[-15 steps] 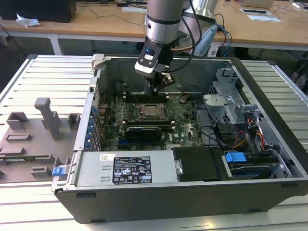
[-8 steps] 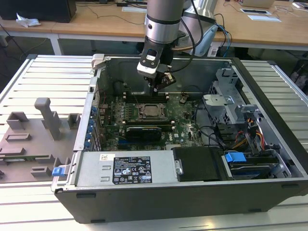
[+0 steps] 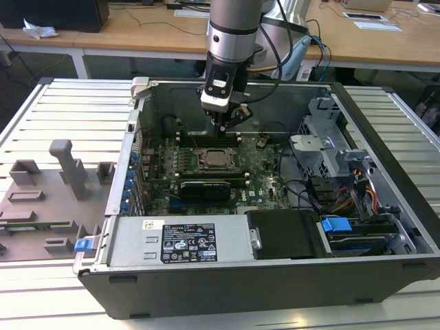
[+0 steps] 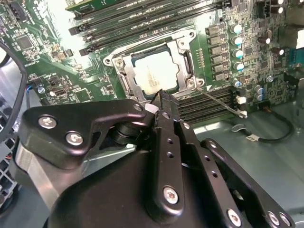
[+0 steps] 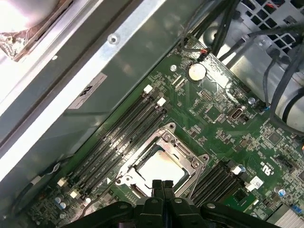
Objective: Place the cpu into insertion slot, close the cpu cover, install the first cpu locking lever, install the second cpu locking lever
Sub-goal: 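Install the first cpu locking lever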
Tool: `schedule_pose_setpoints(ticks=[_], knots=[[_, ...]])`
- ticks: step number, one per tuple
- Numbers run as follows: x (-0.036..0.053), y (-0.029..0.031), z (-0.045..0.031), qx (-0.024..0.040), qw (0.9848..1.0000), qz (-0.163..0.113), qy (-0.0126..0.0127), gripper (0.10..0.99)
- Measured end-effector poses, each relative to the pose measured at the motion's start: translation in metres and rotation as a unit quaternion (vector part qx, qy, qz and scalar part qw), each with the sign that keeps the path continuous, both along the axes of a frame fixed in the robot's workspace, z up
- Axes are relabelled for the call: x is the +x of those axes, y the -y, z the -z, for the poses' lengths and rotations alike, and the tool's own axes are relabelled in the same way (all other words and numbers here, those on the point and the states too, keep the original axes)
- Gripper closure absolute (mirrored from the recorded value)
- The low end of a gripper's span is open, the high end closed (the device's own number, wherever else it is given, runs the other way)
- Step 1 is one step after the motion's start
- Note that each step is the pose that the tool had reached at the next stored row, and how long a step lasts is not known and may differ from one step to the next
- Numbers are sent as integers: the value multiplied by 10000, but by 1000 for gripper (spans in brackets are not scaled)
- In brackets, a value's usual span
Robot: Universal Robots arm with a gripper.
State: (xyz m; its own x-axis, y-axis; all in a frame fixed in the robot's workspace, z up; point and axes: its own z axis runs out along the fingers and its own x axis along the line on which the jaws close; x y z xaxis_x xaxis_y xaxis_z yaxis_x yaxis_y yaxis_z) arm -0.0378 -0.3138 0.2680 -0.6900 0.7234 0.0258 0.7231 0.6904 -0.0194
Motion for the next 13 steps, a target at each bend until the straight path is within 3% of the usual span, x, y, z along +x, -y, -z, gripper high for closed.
schedule_pose_setpoints(ticks=[13], knots=[[0, 0, 0, 0, 9985, -551, 0, 980]])
